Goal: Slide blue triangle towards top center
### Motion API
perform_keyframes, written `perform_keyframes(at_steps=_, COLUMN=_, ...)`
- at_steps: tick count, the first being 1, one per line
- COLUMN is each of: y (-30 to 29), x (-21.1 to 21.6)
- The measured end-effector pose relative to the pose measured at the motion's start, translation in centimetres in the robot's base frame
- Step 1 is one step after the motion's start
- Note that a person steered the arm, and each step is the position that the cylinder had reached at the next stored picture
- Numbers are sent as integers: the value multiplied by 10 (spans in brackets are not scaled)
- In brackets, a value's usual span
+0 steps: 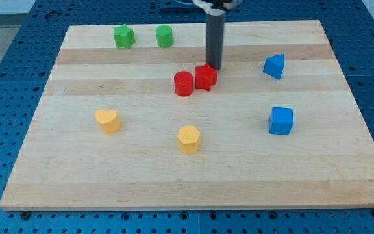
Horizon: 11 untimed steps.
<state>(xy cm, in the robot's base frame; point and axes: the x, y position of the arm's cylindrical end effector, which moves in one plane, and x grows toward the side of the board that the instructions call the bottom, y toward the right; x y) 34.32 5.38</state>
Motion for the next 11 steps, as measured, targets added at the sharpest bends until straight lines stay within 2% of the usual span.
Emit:
perform_keyframes(at_steps=2, y=51, x=33)
perform_keyframes(at_steps=4, y=172, x=31)
perform_keyframes(at_steps=5, y=178, x=0)
perform_keyframes(at_steps=6, y=158, x=-7)
perform_keyframes(at_steps=9, y=128, x=16)
perform_keyframes(at_steps=11, y=83, x=9)
